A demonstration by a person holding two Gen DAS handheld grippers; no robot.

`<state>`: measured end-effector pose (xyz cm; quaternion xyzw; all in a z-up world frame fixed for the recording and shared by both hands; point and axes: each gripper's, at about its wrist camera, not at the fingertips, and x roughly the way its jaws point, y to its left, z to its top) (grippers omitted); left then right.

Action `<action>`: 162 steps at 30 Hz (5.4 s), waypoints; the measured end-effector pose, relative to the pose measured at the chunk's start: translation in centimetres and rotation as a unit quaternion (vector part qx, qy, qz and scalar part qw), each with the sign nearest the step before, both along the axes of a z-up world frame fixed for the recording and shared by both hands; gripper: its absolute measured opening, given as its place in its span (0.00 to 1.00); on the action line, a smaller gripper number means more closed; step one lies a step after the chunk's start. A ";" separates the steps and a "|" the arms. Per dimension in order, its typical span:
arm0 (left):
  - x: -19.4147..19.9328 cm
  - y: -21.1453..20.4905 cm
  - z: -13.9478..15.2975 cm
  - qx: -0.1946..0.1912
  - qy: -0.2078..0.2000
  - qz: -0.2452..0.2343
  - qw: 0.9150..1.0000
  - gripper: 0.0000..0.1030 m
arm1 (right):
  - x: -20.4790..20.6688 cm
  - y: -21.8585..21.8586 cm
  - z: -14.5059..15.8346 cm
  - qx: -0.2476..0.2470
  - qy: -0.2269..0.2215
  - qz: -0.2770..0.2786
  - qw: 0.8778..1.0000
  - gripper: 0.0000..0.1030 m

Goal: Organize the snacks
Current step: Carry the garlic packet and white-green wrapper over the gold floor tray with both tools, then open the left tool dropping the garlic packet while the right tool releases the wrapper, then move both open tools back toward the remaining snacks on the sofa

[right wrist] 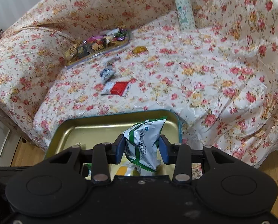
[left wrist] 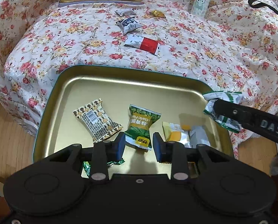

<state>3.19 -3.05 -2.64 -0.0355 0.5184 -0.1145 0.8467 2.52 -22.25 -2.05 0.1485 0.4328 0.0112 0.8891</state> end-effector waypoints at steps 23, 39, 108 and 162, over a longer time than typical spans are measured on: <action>-0.5 -0.1 0.2 0.036 -0.016 0.017 0.999 0.39 | 2.8 0.4 -2.6 -0.001 0.044 0.007 0.999 0.41; -0.6 -0.1 0.2 0.039 -0.014 0.022 0.999 0.39 | 1.6 0.6 -1.5 0.000 0.028 0.012 1.000 0.41; 1.9 4.9 0.5 0.075 -0.003 0.123 0.990 0.39 | 0.2 2.1 0.8 -0.031 0.015 0.066 0.997 0.41; 20.3 4.8 -1.9 0.076 0.040 0.091 0.992 0.39 | 20.7 7.0 -3.2 -0.113 0.043 0.211 0.970 0.44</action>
